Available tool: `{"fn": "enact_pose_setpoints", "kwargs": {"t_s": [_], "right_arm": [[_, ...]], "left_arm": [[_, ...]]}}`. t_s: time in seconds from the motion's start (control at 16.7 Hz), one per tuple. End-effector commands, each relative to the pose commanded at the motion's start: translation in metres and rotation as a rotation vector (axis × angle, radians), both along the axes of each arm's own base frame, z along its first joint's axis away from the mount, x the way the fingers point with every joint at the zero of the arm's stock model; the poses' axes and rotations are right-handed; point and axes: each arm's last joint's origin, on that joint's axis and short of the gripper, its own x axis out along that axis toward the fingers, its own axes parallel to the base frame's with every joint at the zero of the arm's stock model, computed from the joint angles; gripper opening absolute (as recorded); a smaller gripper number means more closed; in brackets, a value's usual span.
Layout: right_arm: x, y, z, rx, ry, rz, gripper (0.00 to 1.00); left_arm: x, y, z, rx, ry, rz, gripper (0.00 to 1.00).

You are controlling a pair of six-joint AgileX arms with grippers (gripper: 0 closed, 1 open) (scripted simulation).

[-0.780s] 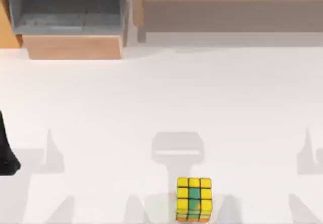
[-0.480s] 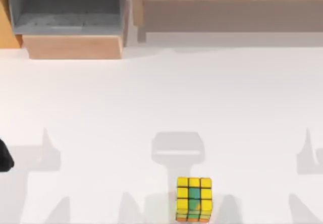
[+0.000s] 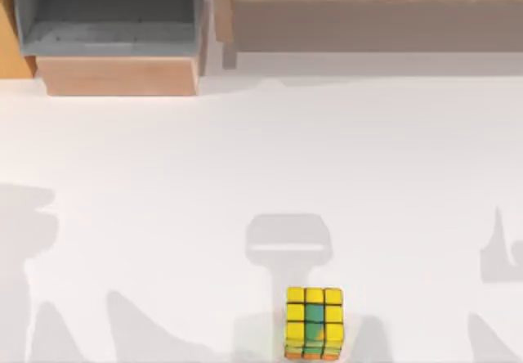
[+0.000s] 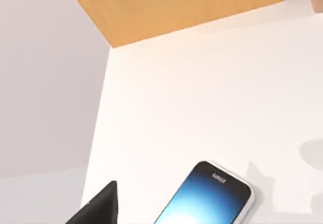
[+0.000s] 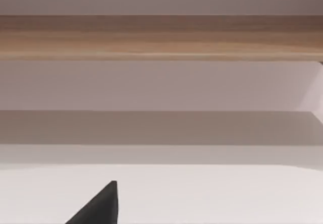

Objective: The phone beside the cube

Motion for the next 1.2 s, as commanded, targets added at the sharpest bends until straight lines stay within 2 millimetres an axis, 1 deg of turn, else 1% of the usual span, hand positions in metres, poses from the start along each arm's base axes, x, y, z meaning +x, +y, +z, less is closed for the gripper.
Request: {"fn": "enact_pose_setpoints", "kwargs": {"t_s": [0.18,0.3,0.42,0.54,0.66,0.78,0.9,1.02,1.2], "right_arm": [[0.000,0.000,0.000,0.000,0.000,0.000,1.00],[0.000,0.000,0.000,0.000,0.000,0.000,1.00],[0.000,0.000,0.000,0.000,0.000,0.000,1.00],[0.000,0.000,0.000,0.000,0.000,0.000,1.00],[0.000,0.000,0.000,0.000,0.000,0.000,1.00],[0.000,0.000,0.000,0.000,0.000,0.000,1.00],[0.000,0.000,0.000,0.000,0.000,0.000,1.00],[0.000,0.000,0.000,0.000,0.000,0.000,1.00],[0.000,0.000,0.000,0.000,0.000,0.000,1.00]], "left_arm": [[0.040,0.030,0.011,0.065,0.282,-0.026,1.00],[0.070,0.054,0.007,0.078,0.471,-0.074,1.00],[0.100,0.078,-0.007,0.070,0.647,-0.142,1.00],[0.125,0.100,-0.028,0.045,0.801,-0.219,1.00],[0.146,0.118,-0.050,0.016,0.923,-0.296,1.00],[0.160,0.129,-0.069,-0.010,1.010,-0.362,1.00],[0.169,0.136,-0.083,-0.027,1.064,-0.408,1.00],[0.174,0.138,-0.089,-0.035,1.089,-0.431,1.00],[0.174,0.138,-0.090,-0.036,1.091,-0.432,1.00]]}}
